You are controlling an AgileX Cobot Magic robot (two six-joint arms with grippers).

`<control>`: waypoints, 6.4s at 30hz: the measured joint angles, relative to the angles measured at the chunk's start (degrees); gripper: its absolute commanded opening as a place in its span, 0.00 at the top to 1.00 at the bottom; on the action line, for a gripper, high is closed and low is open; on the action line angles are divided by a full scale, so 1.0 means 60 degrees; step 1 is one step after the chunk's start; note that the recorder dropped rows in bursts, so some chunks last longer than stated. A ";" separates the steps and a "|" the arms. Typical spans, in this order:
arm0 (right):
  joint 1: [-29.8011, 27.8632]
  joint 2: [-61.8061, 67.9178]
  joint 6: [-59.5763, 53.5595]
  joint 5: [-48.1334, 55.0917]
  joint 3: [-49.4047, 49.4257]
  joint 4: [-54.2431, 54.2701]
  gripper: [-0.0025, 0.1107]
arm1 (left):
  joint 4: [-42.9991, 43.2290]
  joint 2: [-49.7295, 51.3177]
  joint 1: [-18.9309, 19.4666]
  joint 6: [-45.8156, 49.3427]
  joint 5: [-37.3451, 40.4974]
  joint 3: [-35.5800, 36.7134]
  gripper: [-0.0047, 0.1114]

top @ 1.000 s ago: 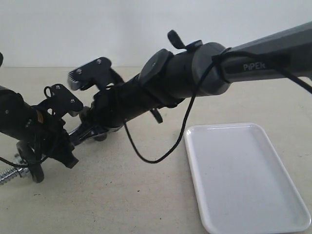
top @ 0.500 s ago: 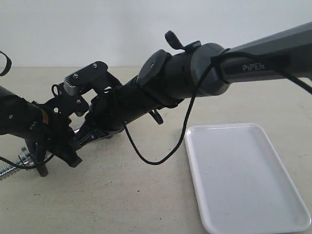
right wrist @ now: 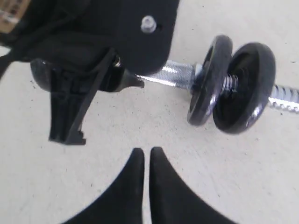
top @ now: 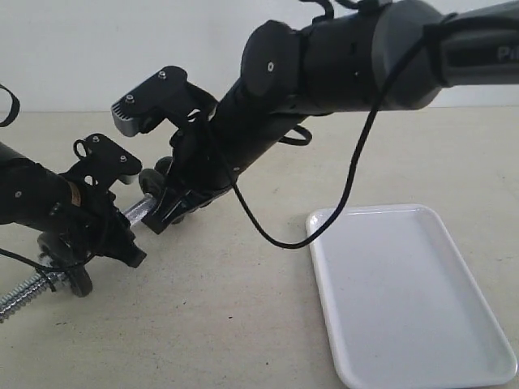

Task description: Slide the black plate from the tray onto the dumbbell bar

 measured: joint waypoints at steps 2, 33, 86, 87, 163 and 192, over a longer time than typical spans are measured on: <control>0.0000 -0.0238 0.0211 0.0319 0.0000 -0.0371 0.98 | 0.0000 0.0000 0.0000 -0.0552 0.0000 0.0000 0.92; -0.0014 -0.2465 0.4260 0.3671 0.0036 -0.6602 0.98 | -0.0089 0.0000 -0.2804 -0.6192 0.0222 0.0000 0.92; -0.0014 -0.4741 0.4494 0.4741 0.0036 -0.6948 0.98 | -0.0612 0.0386 -0.4062 -1.0305 -0.0459 -0.0356 0.92; -0.0014 -0.4741 0.4494 0.4741 0.0036 -0.6948 0.98 | -0.0596 0.0467 -0.4079 -1.0311 -0.0459 -0.0421 0.92; -0.0014 -0.4741 0.4532 0.5235 0.0036 -0.7096 0.98 | -0.0881 0.0999 -0.4329 -1.0521 -0.1482 -0.0808 0.92; -0.0014 -0.4741 0.4615 0.5235 0.0036 -0.7096 0.98 | -0.0881 0.0999 -0.4329 -1.0682 -0.1482 -0.0808 0.92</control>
